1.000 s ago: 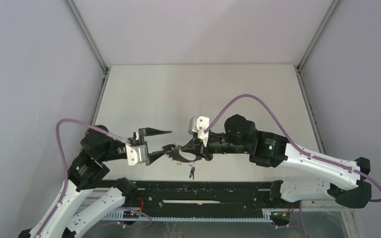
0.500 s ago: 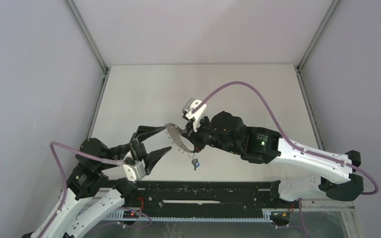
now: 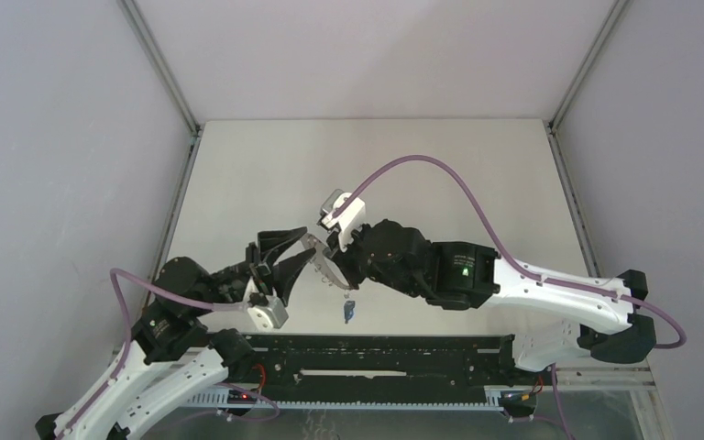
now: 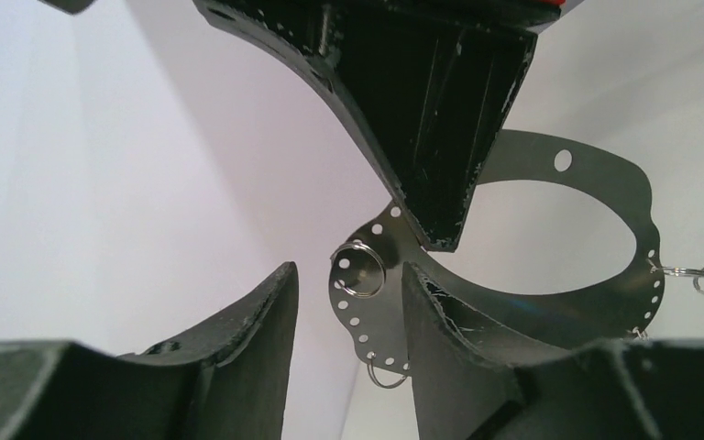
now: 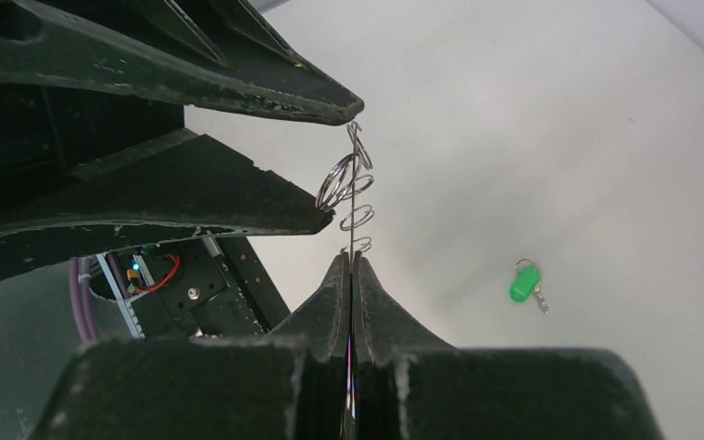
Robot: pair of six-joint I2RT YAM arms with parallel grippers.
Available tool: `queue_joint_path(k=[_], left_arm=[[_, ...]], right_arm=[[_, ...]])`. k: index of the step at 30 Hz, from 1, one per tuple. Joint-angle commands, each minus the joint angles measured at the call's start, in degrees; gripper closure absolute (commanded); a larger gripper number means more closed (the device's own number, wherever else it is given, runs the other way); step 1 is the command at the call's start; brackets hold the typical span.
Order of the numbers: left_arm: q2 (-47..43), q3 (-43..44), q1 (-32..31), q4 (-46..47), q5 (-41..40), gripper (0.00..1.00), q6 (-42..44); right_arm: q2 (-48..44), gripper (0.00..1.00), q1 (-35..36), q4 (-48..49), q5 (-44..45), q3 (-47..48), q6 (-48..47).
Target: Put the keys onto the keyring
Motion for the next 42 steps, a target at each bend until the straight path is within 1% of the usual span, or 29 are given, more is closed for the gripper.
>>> queue_joint_path(k=[1, 6, 15, 20, 27, 35, 42], left_arm=[[1.5, 0.1, -0.5, 1.5, -3.0, 0.52, 0.4], [2.9, 1.4, -0.6, 1.0, -2.5, 0.55, -1.1], [4.1, 3.3, -0.6, 0.7, -4.3, 0.71, -4.8], [3.9, 3.7, -0.5, 0.7, -4.9, 0.74, -6.3], [3.3, 3.6, -0.6, 0.8, -5.2, 0.76, -6.2], [2.3, 2.9, -0.6, 1.7, -5.6, 0.88, -6.0], [1.5, 1.9, -0.6, 2.6, -4.9, 0.91, -5.1]], right_arm=[[-0.1, 1.0, 1.2, 2.7, 2.4, 3.0, 1.4], [0.3, 1.0, 2.3, 3.2, 2.7, 2.8, 1.6], [0.2, 1.0, 3.8, 3.5, 4.8, 2.4, 1.1], [-0.7, 1.0, 4.2, 4.0, 5.3, 1.7, 1.1], [-0.9, 1.0, 4.8, 3.8, 6.0, 1.6, 1.0], [-1.3, 1.0, 4.9, 3.7, 6.6, 1.4, 1.0], [-1.3, 1.0, 4.9, 4.2, 6.2, 1.4, 1.2]])
